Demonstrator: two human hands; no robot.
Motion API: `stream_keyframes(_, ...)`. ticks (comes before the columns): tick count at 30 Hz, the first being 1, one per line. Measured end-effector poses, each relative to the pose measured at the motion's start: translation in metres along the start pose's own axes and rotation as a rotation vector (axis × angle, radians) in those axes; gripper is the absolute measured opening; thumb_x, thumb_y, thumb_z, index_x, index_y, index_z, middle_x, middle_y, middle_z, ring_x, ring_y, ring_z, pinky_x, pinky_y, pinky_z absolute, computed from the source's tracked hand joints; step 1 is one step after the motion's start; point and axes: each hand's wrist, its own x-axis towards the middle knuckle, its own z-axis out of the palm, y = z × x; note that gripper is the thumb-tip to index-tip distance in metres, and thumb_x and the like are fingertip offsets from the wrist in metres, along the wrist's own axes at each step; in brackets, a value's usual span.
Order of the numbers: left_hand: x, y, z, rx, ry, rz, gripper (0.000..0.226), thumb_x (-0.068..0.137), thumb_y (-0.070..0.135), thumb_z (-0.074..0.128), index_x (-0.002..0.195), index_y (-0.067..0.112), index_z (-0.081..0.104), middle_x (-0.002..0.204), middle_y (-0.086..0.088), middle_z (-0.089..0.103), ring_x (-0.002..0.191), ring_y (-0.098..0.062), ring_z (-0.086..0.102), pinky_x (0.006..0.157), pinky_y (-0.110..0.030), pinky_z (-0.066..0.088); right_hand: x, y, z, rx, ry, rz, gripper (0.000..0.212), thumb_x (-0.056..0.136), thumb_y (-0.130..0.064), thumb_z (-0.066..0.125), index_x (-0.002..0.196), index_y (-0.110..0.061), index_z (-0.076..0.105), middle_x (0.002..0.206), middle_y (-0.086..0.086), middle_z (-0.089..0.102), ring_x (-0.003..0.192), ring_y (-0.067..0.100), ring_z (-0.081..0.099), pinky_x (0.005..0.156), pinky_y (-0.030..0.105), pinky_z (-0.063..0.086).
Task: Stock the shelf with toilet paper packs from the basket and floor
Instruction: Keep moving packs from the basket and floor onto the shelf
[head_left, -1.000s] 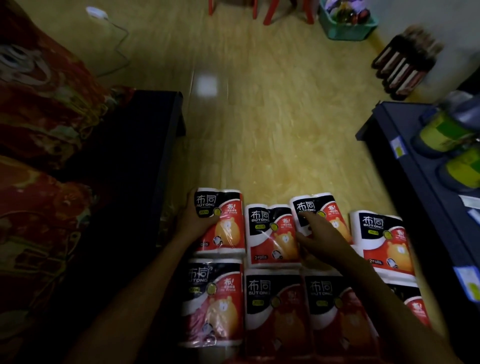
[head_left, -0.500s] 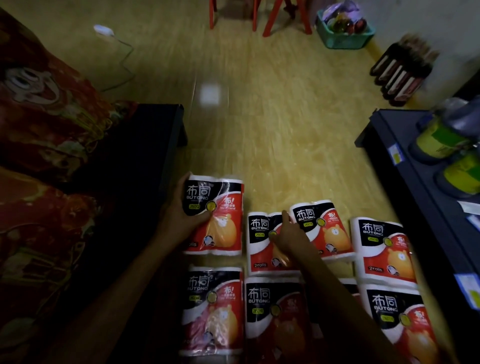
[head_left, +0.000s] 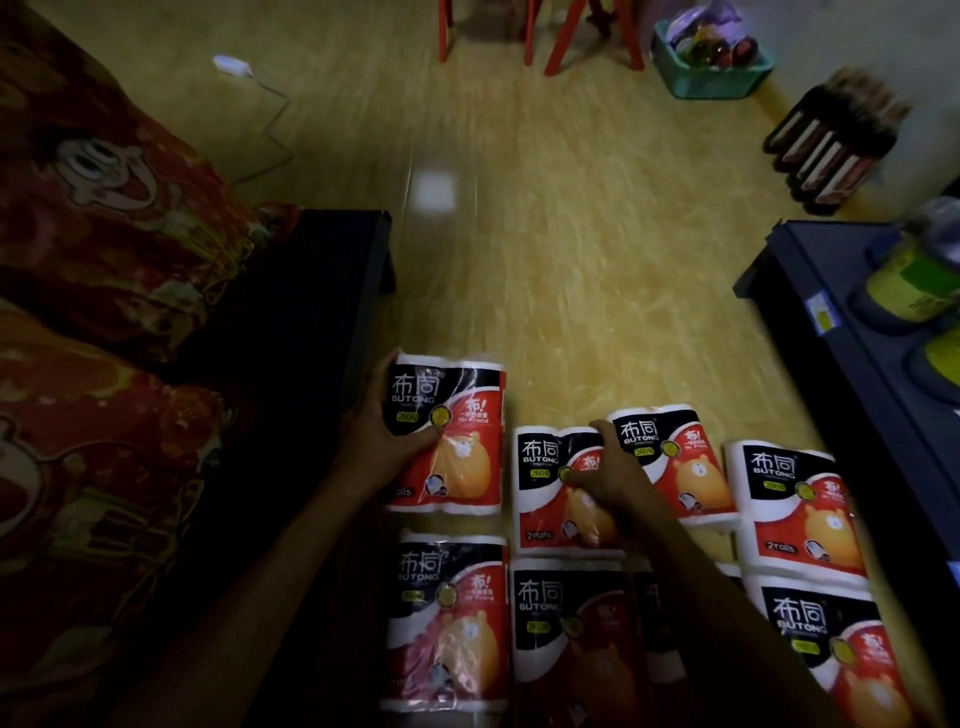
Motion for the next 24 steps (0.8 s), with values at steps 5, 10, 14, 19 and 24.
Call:
stream_keyframes(5,-0.007,0.010,-0.005,0.011,-0.005,0.005,0.097,0.076,0.024,0.079,0.146,0.050,0.017,0.145,-0.003,0.044,0.117,-0.020,0.053,0.076,-0.035,0.054,-0.018,-0.013,-0.016,-0.024,0.074,-0.096,0.084,0.067,-0.033,0.083,0.128,-0.047,0.027,0.112,0.015,0.062,0.079,0.032,0.068,0.070,0.049,0.059)
stream_keyframes(10,-0.014,0.036,-0.009,0.025,0.008,0.032,0.098,0.075,0.024,0.080,0.148,0.047,0.019,0.146,-0.004,0.044,0.123,-0.025,0.052,0.087,-0.046,0.054,-0.043,-0.026,-0.059,-0.025,0.213,-0.160,0.079,0.068,-0.046,0.078,0.128,-0.049,0.025,0.111,0.010,0.063,0.088,0.032,0.065,0.075,0.039,0.053)
stream_keyframes(14,-0.023,0.063,-0.004,0.048,0.005,0.068,0.097,0.076,0.024,0.079,0.148,0.046,0.017,0.147,-0.004,0.043,0.123,-0.027,0.052,0.088,-0.050,0.054,-0.069,-0.030,-0.099,0.021,0.349,-0.202,0.074,0.072,-0.044,0.077,0.127,-0.048,0.028,0.110,0.010,0.063,0.092,0.032,0.063,0.075,0.037,0.050)
stream_keyframes(19,-0.041,0.095,0.009,0.063,-0.007,0.123,0.097,0.077,0.023,0.078,0.148,0.047,0.016,0.144,-0.004,0.047,0.119,-0.026,0.056,0.085,-0.044,0.055,-0.107,-0.024,-0.144,0.011,0.437,-0.241,0.075,0.071,-0.044,0.077,0.127,-0.046,0.028,0.112,0.013,0.062,0.097,0.034,0.061,0.081,0.040,0.050)
stream_keyframes(24,-0.076,0.145,0.014,0.144,-0.008,0.163,0.097,0.074,0.031,0.081,0.143,0.054,0.017,0.137,-0.002,0.055,0.116,-0.027,0.059,0.089,-0.055,0.053,-0.160,-0.017,-0.193,0.064,0.496,-0.286,0.077,0.070,-0.039,0.079,0.131,-0.040,0.032,0.120,0.010,0.061,0.103,0.032,0.060,0.085,0.043,0.050)
